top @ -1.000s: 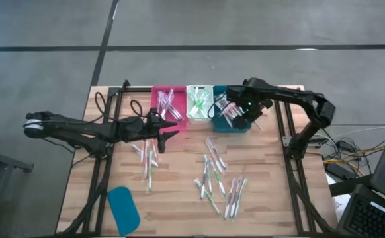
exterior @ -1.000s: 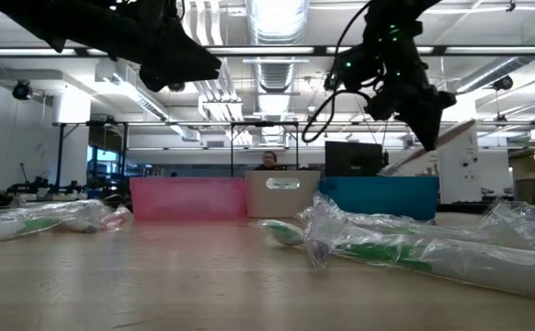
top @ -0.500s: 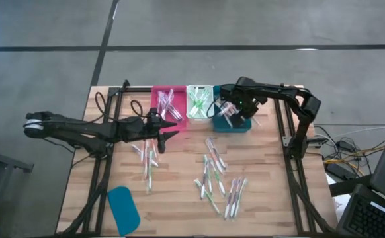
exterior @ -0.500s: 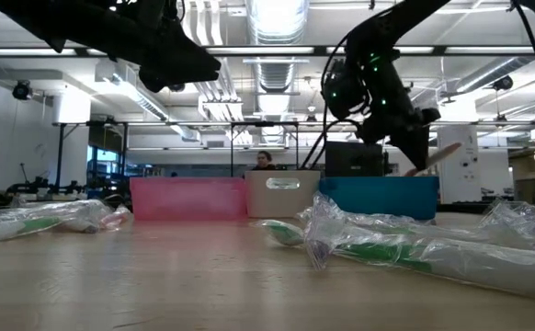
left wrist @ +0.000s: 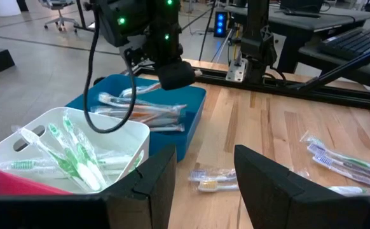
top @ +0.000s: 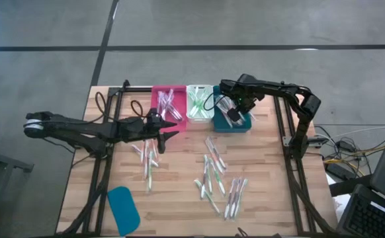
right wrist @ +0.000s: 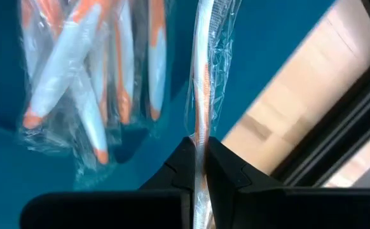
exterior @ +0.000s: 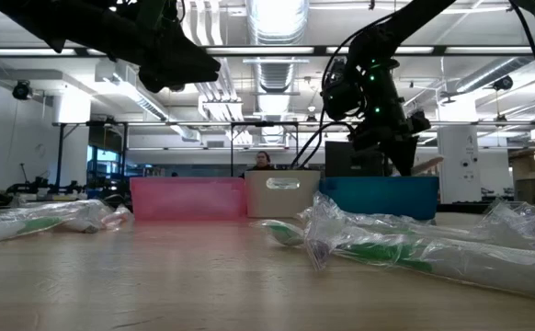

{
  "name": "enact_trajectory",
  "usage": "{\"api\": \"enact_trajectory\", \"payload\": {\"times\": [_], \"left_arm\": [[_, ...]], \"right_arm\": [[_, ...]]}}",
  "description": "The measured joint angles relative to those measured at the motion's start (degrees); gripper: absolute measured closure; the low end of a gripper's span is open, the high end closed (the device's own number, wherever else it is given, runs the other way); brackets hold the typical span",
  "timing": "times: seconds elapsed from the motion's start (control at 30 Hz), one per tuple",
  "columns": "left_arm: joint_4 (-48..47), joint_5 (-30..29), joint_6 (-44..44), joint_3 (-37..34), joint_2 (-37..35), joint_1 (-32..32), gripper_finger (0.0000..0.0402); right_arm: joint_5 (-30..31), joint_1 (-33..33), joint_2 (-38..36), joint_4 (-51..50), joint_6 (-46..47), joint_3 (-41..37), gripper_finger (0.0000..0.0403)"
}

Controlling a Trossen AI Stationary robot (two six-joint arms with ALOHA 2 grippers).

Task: Pick & Place Toothbrushes
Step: Put the orange toothbrush into the blue bin

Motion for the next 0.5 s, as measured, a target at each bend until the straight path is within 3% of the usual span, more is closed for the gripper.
{"api": "enact_trajectory", "payload": {"times": [0.5], "left_arm": [[0.07, -0.04, 0.04, 0.0, 0.0, 0.0, 0.0239]], "right_arm": [[-0.32, 1.92, -2.16, 7.45, 3.01, 0.0, 0.0379]]}}
